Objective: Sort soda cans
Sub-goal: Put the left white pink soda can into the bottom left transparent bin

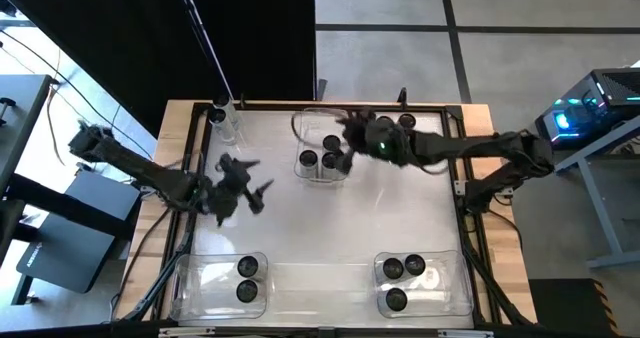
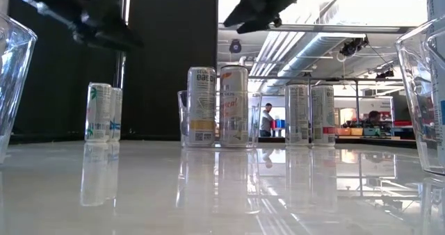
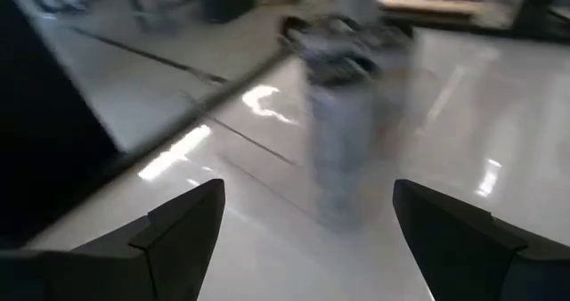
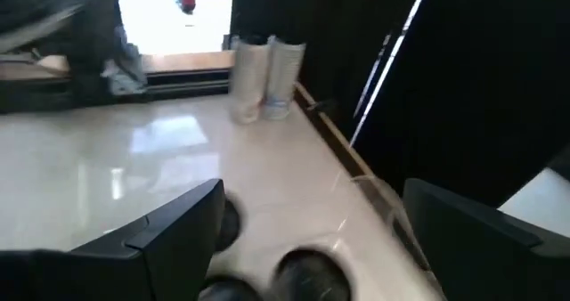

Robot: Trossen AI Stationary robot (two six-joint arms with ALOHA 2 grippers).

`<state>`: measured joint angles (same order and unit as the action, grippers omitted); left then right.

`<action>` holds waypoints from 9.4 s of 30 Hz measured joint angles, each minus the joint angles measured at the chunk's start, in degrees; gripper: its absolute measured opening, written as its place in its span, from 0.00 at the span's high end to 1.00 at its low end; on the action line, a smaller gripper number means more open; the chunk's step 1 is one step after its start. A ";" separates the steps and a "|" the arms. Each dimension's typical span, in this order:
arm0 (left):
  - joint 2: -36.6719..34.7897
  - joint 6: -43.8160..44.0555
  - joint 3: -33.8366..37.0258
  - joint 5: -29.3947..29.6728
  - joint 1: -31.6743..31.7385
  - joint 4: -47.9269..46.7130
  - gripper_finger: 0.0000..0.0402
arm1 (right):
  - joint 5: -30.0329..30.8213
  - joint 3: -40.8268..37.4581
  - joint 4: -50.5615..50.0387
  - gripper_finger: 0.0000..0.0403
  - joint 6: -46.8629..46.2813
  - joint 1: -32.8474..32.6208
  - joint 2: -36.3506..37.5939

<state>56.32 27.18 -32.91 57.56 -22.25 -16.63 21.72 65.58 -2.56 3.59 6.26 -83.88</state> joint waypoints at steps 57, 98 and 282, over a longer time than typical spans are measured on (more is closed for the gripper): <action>14.92 -17.92 -25.93 -41.40 75.13 -45.03 0.20 | 22.83 -11.12 -11.76 0.15 -15.67 -16.08 3.10; 13.52 -17.94 -23.47 -39.37 74.28 -38.06 0.20 | 22.09 -11.12 -11.34 0.15 -15.30 -16.12 3.08; 43.57 51.12 -56.08 -28.69 -42.63 -70.13 0.35 | 14.42 -11.10 7.73 0.15 -14.05 -8.87 2.86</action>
<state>99.90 78.30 -88.99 28.87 -64.88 -86.76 36.14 54.48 5.17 -10.46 -2.61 -81.01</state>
